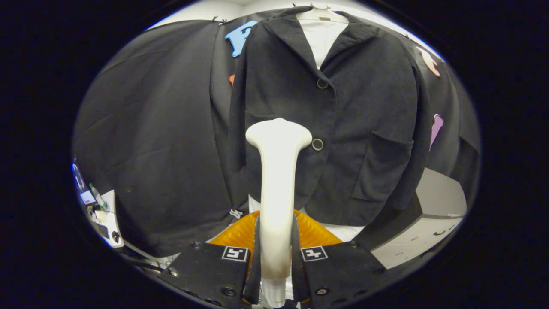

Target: Iron the clothes twice with a garment steamer, once on the left side and once on the right side.

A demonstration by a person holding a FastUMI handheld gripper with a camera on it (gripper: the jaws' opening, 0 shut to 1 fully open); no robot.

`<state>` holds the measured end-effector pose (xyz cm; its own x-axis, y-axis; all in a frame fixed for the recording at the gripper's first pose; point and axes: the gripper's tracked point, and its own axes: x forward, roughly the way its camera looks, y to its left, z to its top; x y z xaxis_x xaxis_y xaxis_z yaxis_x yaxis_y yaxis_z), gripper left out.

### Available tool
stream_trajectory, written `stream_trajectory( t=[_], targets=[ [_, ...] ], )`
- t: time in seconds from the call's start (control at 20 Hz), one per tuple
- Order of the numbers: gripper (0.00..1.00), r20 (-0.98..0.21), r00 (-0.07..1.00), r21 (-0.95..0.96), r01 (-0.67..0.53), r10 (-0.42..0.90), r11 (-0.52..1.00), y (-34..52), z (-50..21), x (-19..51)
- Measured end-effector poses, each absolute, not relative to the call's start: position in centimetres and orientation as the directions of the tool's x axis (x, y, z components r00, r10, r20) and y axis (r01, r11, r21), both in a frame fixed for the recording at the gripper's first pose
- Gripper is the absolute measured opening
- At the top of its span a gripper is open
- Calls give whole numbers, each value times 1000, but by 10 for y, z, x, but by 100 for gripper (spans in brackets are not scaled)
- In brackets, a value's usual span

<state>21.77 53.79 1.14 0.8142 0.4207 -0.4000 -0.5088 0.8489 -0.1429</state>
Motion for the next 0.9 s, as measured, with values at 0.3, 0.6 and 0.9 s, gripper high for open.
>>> stream_trajectory(
  t=[0.3,0.6,0.9],
  targets=[
    [32,-438,801,-149,-513,408,846,535,-10,215],
    [32,-491,778,-133,-512,392,849,530,-37,214],
    [32,-509,772,-111,-498,381,860,527,-45,213]
  ],
)
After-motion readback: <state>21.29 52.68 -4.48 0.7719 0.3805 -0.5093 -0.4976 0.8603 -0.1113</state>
